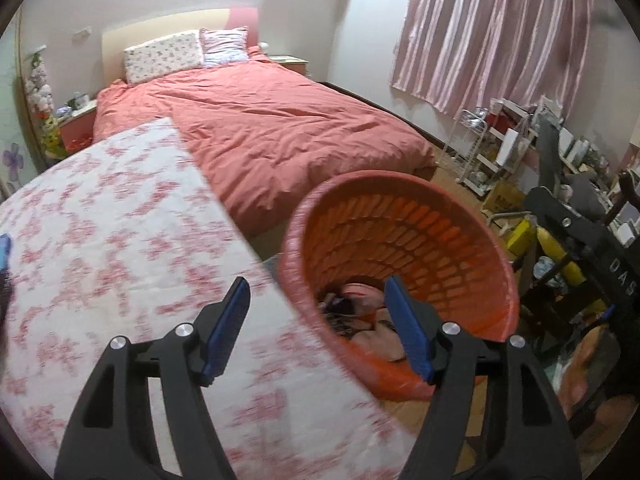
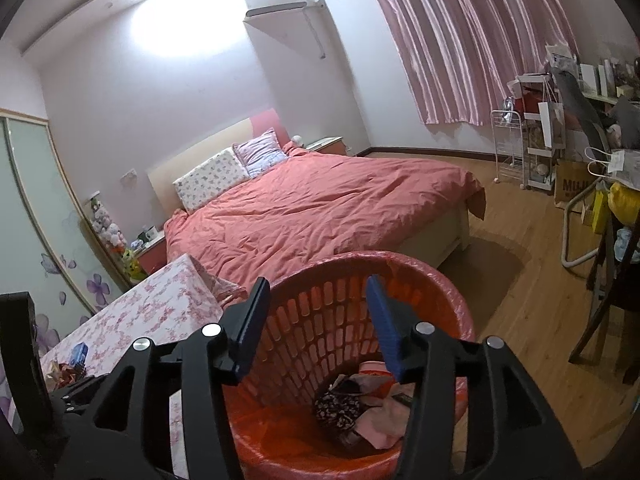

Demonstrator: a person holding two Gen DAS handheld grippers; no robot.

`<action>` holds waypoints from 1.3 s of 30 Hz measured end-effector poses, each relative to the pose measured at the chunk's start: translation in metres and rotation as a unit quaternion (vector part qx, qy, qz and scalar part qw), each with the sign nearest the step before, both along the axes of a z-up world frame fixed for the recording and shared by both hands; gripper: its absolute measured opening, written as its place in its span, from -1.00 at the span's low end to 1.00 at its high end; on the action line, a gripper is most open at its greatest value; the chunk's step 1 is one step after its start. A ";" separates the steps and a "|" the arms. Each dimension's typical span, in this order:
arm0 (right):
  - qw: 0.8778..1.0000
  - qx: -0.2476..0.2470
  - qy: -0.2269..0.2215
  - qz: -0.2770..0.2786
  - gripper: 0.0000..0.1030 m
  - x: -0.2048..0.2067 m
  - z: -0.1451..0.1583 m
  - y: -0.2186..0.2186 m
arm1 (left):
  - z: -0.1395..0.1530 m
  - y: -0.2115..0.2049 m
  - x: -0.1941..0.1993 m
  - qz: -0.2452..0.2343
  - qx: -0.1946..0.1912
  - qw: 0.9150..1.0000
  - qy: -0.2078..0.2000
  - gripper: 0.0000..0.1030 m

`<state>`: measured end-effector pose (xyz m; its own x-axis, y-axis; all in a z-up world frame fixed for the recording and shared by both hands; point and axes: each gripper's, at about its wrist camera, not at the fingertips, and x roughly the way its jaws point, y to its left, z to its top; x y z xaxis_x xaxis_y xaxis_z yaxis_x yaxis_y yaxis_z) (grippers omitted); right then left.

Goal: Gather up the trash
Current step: 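Move both tools back over the bed toward the chip bag, then grasp the brown plaid cloth with the right tool while the left tool approaches the chip bag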

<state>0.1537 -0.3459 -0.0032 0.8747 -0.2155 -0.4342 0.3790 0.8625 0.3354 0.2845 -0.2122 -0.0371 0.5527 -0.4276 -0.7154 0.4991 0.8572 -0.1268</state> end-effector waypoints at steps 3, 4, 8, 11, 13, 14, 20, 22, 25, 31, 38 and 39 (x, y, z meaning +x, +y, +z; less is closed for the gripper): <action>1.000 -0.008 0.004 0.012 0.00 0.002 0.004 0.011 | 0.005 0.028 -0.002 0.024 0.008 1.000 -0.009 0.35; 1.000 -0.010 0.004 0.016 0.00 0.003 0.004 0.013 | 0.007 0.040 -0.003 0.035 0.009 0.999 -0.010 0.36; 0.999 -0.020 0.009 0.042 0.01 0.009 0.011 0.036 | 0.014 0.087 -0.006 0.078 0.014 0.997 -0.017 0.36; 0.998 -0.027 0.013 0.063 0.02 0.015 0.015 0.054 | 0.019 0.118 -0.009 0.106 0.011 0.994 -0.016 0.39; 0.996 -0.033 0.016 0.083 0.03 0.020 0.018 0.071 | 0.022 0.146 -0.010 0.132 0.009 0.991 -0.019 0.41; 0.995 -0.035 0.018 0.091 0.03 0.020 0.018 0.079 | 0.024 0.160 -0.011 0.143 0.009 0.989 -0.020 0.42; 0.985 -0.053 0.035 0.161 0.03 0.037 0.017 0.138 | 0.026 0.236 -0.021 0.212 0.009 0.977 -0.023 0.43; 0.980 -0.057 0.042 0.187 0.03 0.045 0.015 0.161 | 0.026 0.267 -0.024 0.240 0.009 0.970 -0.023 0.43; 0.970 -0.067 0.054 0.227 0.03 0.059 0.012 0.199 | 0.026 0.303 -0.028 0.274 0.008 0.962 -0.022 0.43; 0.949 -0.070 0.077 0.299 0.03 0.088 0.005 0.269 | 0.027 0.366 -0.033 0.327 0.006 0.945 -0.026 0.43; 0.928 -0.042 0.116 0.351 0.00 0.123 -0.014 0.329 | 0.022 0.412 -0.032 0.353 -0.002 0.935 -0.026 0.43; 0.927 -0.037 0.122 0.354 0.00 0.128 -0.017 0.335 | 0.021 0.416 -0.031 0.356 -0.004 0.934 -0.024 0.43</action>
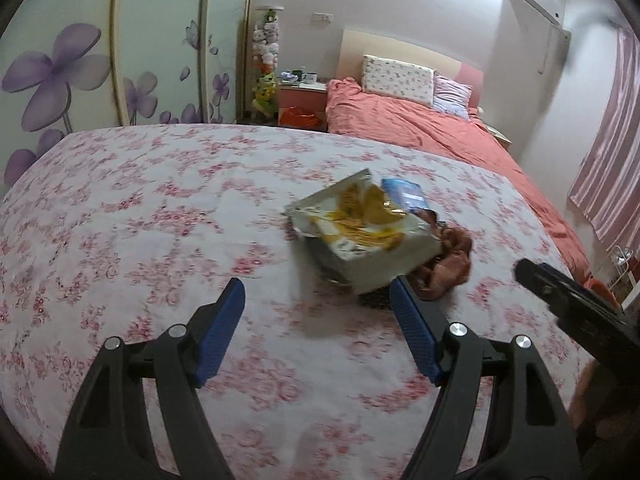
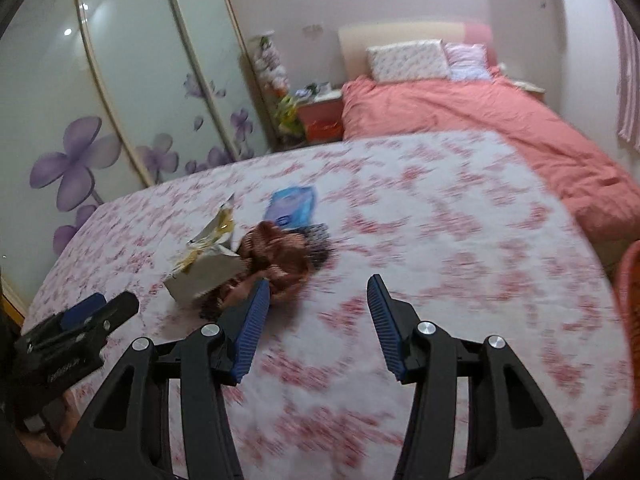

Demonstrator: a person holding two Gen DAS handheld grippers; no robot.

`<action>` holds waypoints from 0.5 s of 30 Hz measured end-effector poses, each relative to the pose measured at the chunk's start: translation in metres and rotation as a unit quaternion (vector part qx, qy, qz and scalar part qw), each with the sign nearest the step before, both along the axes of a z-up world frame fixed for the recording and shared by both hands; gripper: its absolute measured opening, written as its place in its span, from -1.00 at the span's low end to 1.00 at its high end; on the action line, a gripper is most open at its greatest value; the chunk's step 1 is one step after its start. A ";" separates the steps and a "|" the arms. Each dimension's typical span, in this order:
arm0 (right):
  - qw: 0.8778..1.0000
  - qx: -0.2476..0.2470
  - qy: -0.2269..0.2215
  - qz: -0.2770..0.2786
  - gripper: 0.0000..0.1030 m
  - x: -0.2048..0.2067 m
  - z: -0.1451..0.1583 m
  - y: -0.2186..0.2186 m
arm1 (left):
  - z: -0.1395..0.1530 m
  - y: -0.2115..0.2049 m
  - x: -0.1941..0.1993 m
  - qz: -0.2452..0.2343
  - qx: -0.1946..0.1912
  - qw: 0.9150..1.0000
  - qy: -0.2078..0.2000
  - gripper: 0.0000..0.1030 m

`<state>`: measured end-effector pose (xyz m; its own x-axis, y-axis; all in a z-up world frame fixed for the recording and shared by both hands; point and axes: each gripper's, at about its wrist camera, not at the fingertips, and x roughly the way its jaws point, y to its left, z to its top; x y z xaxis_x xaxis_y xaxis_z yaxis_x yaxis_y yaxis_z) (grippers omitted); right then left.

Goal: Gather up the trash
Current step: 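Grasp the brown plaid cloth with the right tool while the left tool approaches the chip bag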

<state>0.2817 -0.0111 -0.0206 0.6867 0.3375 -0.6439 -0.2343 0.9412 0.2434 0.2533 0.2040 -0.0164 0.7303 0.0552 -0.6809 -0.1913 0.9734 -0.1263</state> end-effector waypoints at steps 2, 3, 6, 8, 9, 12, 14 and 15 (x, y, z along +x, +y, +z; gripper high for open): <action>1.000 0.009 0.017 0.002 -0.01 0.013 -0.006 0.011 | -0.003 0.007 0.002 0.004 -0.005 1.000 0.002 0.43; 1.000 0.014 0.025 0.000 -0.01 0.020 -0.009 0.016 | -0.004 0.008 0.002 0.004 -0.006 1.000 0.003 0.43; 0.999 0.018 0.035 -0.004 -0.01 0.031 -0.014 0.024 | -0.007 0.013 0.004 0.007 -0.011 1.000 0.005 0.43; 0.999 0.011 0.044 -0.007 -0.01 0.040 -0.020 0.030 | -0.008 0.016 0.004 0.008 -0.014 1.000 0.006 0.43; 0.999 0.005 0.052 -0.005 -0.14 0.043 -0.024 0.033 | -0.008 0.016 0.005 0.009 -0.015 1.000 0.006 0.43; 0.998 -0.011 0.058 0.006 -0.69 0.043 -0.029 0.039 | -0.008 0.017 0.005 0.008 -0.015 1.000 0.005 0.43; 0.999 -0.025 0.046 0.013 -0.82 0.035 -0.027 0.039 | -0.009 0.015 0.006 0.007 -0.015 1.000 0.006 0.43; 0.999 -0.030 0.038 0.013 -0.86 0.029 -0.024 0.037 | -0.009 0.015 0.006 0.006 -0.015 1.000 0.007 0.43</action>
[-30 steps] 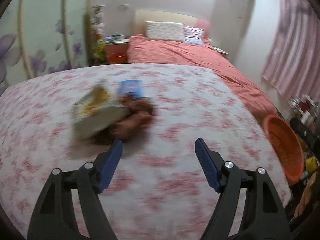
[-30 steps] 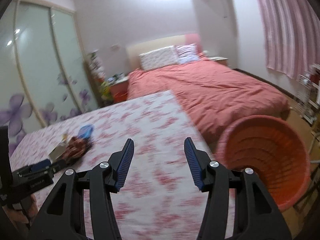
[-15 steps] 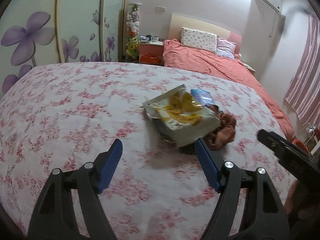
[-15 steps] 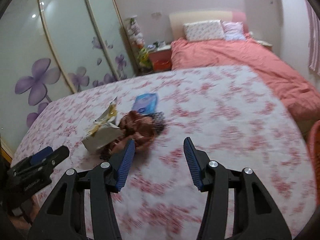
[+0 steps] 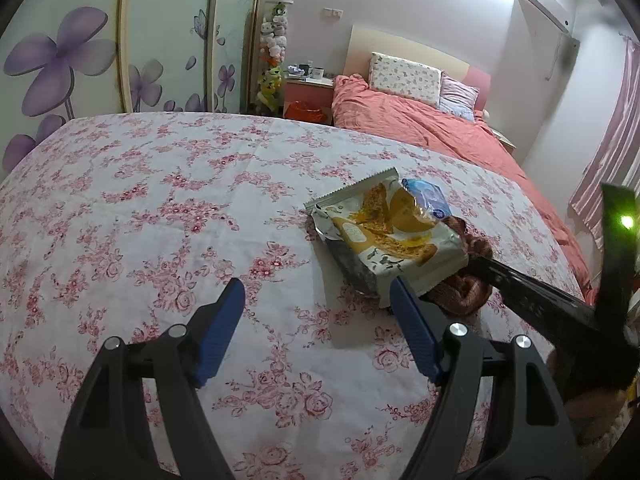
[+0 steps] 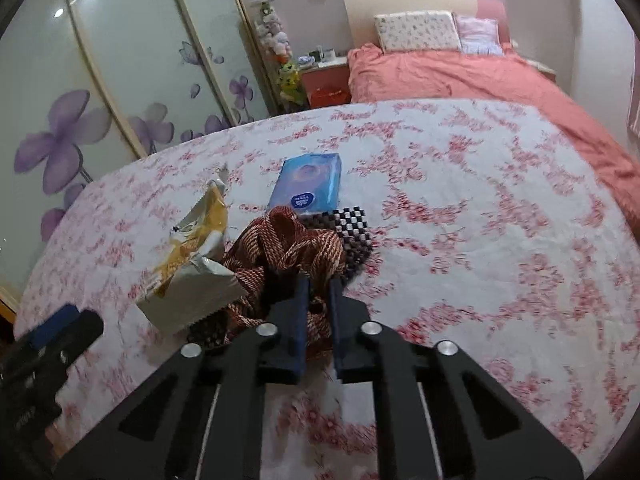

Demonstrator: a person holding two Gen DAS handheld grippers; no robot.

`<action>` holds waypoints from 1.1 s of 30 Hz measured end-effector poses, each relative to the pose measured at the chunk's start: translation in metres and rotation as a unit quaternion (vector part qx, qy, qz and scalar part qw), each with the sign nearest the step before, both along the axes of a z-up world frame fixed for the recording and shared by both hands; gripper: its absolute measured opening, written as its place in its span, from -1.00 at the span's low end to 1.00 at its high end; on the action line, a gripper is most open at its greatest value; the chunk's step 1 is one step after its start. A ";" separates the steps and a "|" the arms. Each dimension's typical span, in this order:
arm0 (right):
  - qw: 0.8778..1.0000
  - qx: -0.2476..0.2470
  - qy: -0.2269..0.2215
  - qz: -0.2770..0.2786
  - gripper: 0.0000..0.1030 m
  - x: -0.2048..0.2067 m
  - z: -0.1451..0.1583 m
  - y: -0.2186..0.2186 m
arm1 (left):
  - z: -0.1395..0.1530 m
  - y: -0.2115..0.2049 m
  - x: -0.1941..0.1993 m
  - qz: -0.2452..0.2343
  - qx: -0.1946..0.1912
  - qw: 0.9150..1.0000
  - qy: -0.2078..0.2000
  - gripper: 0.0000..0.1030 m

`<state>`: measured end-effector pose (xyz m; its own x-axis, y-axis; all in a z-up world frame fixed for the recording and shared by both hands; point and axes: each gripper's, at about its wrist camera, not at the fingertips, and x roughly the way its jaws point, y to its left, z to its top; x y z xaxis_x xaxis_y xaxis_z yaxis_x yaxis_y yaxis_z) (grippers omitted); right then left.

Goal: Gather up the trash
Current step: 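Grasp the brown plaid cloth with the right tool while the left tool approaches the chip bag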

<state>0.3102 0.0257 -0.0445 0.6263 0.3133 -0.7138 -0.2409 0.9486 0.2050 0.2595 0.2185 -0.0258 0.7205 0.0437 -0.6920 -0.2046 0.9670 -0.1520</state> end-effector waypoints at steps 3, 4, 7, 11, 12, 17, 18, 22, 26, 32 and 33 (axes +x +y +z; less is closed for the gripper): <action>1.000 -0.002 -0.014 -0.007 -0.89 -0.004 0.005 -0.009 | -0.001 -0.004 0.003 -0.004 0.001 1.000 0.001 0.45; 1.000 -0.002 -0.019 -0.014 -0.89 -0.007 0.007 -0.015 | -0.001 -0.006 0.003 -0.005 0.001 1.000 0.002 0.46; 0.999 -0.001 -0.033 -0.042 -0.89 -0.014 0.014 -0.037 | 0.000 -0.015 0.007 -0.012 -0.001 1.000 0.003 0.51; 0.996 -0.002 -0.044 -0.075 -0.90 -0.018 0.018 -0.063 | 0.002 -0.031 0.015 -0.022 0.002 1.000 0.003 0.60; 0.995 -0.005 -0.049 -0.086 -0.90 -0.021 0.019 -0.071 | 0.002 -0.036 0.019 -0.024 0.006 1.000 0.002 0.63; 0.993 -0.007 -0.050 -0.109 -0.90 -0.025 0.017 -0.094 | -0.001 -0.066 0.045 -0.027 0.022 0.999 0.012 0.76; 0.993 -0.005 -0.049 -0.111 -0.90 -0.026 0.016 -0.098 | -0.002 -0.071 0.050 -0.025 0.025 0.999 0.015 0.79; 0.993 -0.001 -0.044 -0.114 -0.90 -0.026 0.012 -0.108 | -0.008 -0.088 0.077 -0.012 0.055 0.998 0.033 0.83; 0.993 0.006 -0.040 -0.115 -0.90 -0.027 0.009 -0.117 | -0.017 -0.089 0.087 0.003 0.084 0.995 0.055 0.83; 0.992 0.023 -0.034 -0.115 -0.90 -0.030 0.006 -0.124 | -0.023 -0.058 0.068 0.004 0.086 0.995 0.057 0.75; 0.993 0.023 -0.035 -0.115 -0.90 -0.031 0.006 -0.124 | -0.024 -0.051 0.063 0.002 0.084 0.995 0.057 0.72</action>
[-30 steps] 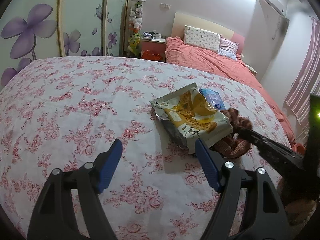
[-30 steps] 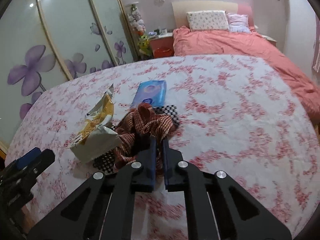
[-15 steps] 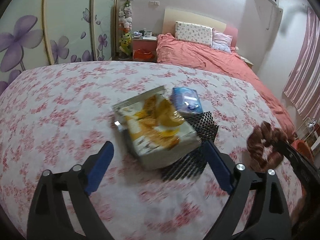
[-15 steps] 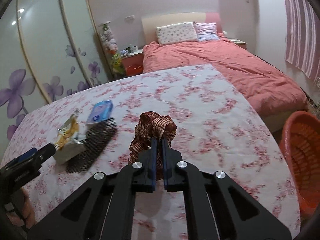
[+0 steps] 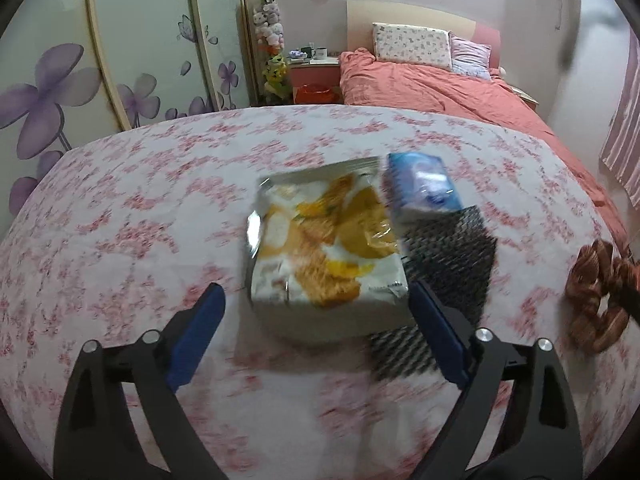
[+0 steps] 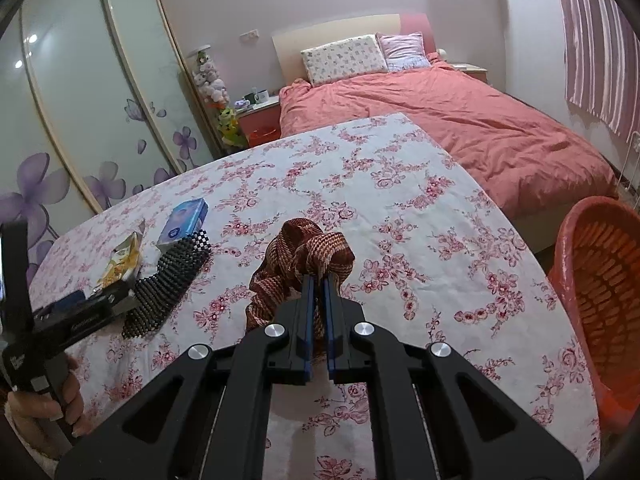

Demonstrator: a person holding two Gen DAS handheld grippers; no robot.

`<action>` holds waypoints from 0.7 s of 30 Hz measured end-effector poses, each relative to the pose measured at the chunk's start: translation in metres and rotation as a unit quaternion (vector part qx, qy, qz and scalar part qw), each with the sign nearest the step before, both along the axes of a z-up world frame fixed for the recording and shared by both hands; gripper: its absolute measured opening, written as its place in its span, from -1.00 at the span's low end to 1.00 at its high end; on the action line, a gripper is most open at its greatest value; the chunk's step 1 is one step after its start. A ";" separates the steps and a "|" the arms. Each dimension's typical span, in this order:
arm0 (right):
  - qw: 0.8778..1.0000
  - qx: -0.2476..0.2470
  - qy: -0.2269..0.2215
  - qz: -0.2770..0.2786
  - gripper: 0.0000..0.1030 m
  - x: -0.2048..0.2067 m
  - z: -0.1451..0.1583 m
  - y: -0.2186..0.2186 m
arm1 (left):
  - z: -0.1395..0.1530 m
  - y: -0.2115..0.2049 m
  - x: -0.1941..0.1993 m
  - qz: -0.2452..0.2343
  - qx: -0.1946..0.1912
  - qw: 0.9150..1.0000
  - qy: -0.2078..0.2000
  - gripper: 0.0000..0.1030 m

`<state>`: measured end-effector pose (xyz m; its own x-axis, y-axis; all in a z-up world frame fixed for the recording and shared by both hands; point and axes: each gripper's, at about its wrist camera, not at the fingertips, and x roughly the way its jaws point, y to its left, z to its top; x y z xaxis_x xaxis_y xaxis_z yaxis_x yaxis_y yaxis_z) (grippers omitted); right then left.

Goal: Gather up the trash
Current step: 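Grasp the brown plaid cloth with the right tool while the left tool approaches the chip bag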

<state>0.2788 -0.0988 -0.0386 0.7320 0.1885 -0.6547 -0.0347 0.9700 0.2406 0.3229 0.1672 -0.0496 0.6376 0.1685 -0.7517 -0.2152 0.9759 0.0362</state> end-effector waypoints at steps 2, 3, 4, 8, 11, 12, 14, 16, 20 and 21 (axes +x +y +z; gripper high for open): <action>1.000 0.000 -0.001 0.002 -0.90 -0.002 0.000 0.001 | 0.000 0.015 -0.007 -0.002 -0.012 1.000 -0.003 0.72; 1.000 0.000 -0.001 0.003 -0.90 -0.002 0.000 0.002 | 0.001 0.019 -0.010 -0.004 -0.020 1.000 -0.006 0.72; 1.000 0.000 -0.001 0.003 -0.90 -0.001 0.000 0.001 | 0.002 0.023 -0.013 -0.005 -0.029 1.000 -0.010 0.73; 1.000 0.001 0.002 0.004 -0.90 0.000 -0.002 0.001 | 0.011 0.028 -0.012 -0.006 -0.051 0.998 -0.030 0.85; 1.000 0.001 0.004 0.004 -0.90 0.001 -0.003 0.000 | 0.011 0.019 -0.002 -0.015 -0.033 0.999 -0.025 0.86; 1.000 0.001 0.005 0.004 -0.90 0.001 -0.003 0.000 | 0.009 0.014 0.002 -0.019 -0.021 0.999 -0.019 0.86; 1.000 0.003 0.008 0.004 -0.90 0.001 -0.004 -0.001 | 0.004 0.009 0.011 -0.023 -0.003 1.000 -0.006 0.86; 1.000 0.005 0.010 0.005 -0.90 0.002 -0.005 -0.001 | -0.003 0.007 0.019 -0.024 0.004 1.000 0.007 0.86; 1.000 0.004 0.013 0.005 -0.90 0.001 -0.007 -0.002 | -0.015 0.010 0.028 -0.034 -0.006 0.999 0.032 0.51; 1.000 0.004 0.013 0.005 -0.90 0.001 -0.008 -0.002 | -0.016 0.011 0.028 -0.033 -0.010 0.999 0.032 0.50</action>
